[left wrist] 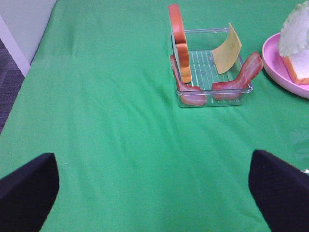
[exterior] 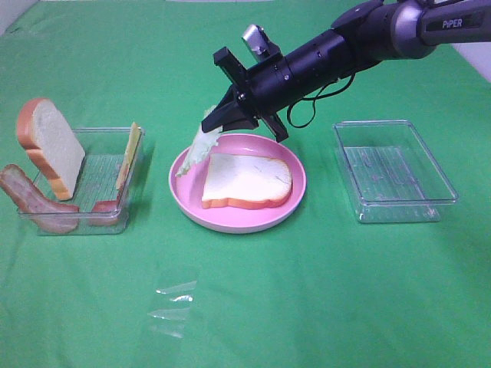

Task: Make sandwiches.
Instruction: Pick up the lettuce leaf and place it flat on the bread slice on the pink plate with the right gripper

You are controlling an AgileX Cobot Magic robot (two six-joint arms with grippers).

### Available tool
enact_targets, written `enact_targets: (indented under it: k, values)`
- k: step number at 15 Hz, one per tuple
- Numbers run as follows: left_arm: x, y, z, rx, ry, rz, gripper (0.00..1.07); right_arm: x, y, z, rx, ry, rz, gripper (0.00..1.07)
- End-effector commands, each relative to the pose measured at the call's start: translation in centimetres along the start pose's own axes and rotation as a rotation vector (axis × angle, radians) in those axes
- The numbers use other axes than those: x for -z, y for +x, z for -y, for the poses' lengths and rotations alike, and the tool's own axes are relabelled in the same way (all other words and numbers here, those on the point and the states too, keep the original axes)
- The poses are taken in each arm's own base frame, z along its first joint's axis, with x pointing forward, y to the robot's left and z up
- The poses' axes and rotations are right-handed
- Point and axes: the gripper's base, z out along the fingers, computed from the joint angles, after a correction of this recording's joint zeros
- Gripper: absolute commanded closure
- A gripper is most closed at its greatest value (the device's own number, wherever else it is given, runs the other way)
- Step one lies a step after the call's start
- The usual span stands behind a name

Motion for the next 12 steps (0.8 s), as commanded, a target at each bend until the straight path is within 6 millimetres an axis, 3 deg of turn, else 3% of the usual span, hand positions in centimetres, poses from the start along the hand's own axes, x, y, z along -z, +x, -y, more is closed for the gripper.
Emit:
enact_targets:
  k: [1, 5, 12]
  values:
    - [0.2, 0.0, 0.0, -0.004, -0.002, 0.028, 0.04, -0.2, 0.0, 0.6, -0.002, 0.059, -0.009, 1.07]
    - [0.2, 0.0, 0.0, -0.004, -0.002, 0.028, 0.04, 0.1, 0.5, 2.1, -0.004, 0.227, -0.064, 1.07]
    - [0.2, 0.0, 0.0, -0.004, -0.002, 0.028, 0.04, 2.1, 0.6, 2.0, 0.058, 0.433, -0.07, 1.07]
